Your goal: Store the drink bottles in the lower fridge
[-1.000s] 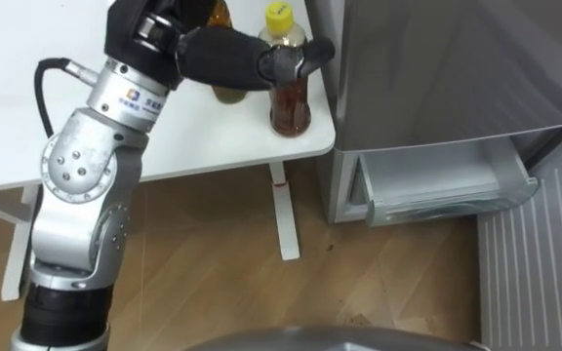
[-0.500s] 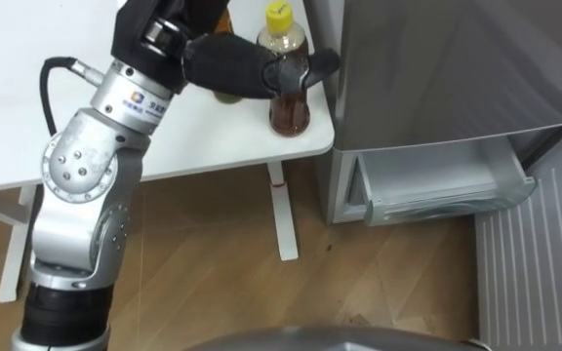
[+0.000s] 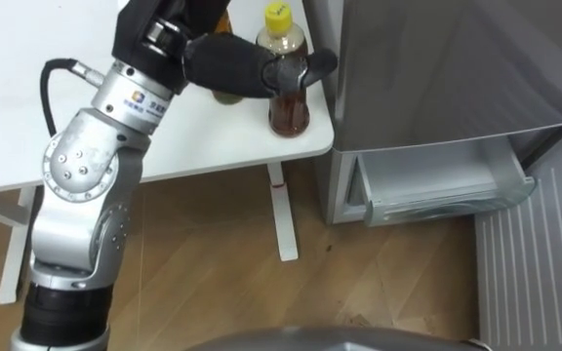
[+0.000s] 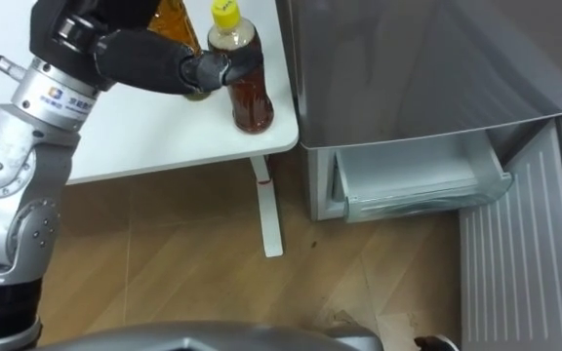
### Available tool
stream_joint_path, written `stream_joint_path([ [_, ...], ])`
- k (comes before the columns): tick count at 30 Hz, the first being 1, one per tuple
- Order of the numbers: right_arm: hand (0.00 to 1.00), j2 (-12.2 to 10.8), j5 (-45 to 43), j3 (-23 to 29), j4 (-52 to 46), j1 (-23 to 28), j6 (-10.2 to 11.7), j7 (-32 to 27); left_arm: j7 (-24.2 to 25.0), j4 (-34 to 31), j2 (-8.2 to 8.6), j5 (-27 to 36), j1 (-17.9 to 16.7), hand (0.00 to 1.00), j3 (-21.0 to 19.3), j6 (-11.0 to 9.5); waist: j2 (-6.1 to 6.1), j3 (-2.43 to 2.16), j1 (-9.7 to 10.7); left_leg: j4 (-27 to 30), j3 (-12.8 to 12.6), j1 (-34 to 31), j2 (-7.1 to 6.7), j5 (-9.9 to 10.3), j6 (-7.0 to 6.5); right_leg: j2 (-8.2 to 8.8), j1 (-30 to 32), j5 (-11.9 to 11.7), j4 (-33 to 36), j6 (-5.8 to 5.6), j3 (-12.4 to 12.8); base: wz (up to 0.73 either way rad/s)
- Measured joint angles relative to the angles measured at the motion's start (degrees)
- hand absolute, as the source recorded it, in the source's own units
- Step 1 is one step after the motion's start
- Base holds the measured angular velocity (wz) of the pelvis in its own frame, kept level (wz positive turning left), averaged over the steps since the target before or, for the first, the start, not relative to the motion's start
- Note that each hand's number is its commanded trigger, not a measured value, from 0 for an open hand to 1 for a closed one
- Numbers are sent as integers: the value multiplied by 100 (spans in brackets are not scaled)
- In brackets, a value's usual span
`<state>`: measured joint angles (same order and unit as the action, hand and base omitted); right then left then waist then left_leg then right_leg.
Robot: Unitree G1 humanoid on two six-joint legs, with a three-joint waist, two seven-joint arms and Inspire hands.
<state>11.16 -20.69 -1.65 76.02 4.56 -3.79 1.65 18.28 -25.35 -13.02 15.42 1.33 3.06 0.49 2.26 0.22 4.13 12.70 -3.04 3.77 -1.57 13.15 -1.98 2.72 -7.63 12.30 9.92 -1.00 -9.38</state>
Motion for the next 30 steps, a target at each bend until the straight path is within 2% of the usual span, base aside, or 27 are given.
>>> stream_joint_path([
  [5,0,-2,-5,-57,5,3,-4,43,1,83,3,1,-325,0,0,92,-27,10,3,3,-10,29,0,0,0,4,-13,0,-1,0,1,0],
  [12,0,-7,-15,-55,-50,-18,-43,41,4,141,14,4,-371,0,-14,211,-154,15,-4,7,-8,58,4,-1,-2,1,-26,4,-19,-3,57,0],
  [15,0,-10,-36,-54,-90,-10,-127,44,3,141,43,5,-371,0,-18,225,-149,12,-3,6,-9,46,8,0,-2,-5,-29,3,-12,-4,129,0],
  [22,0,-12,-32,-57,-142,4,-134,44,-11,241,44,9,-370,0,-18,334,-101,0,4,7,-12,54,46,0,-1,-27,-45,-4,-5,7,148,0],
  [30,0,-14,-30,-153,-287,34,-138,41,-27,293,48,26,-370,0,-22,337,-91,28,36,-2,-17,81,74,2,2,-47,-59,-4,72,8,142,0],
])
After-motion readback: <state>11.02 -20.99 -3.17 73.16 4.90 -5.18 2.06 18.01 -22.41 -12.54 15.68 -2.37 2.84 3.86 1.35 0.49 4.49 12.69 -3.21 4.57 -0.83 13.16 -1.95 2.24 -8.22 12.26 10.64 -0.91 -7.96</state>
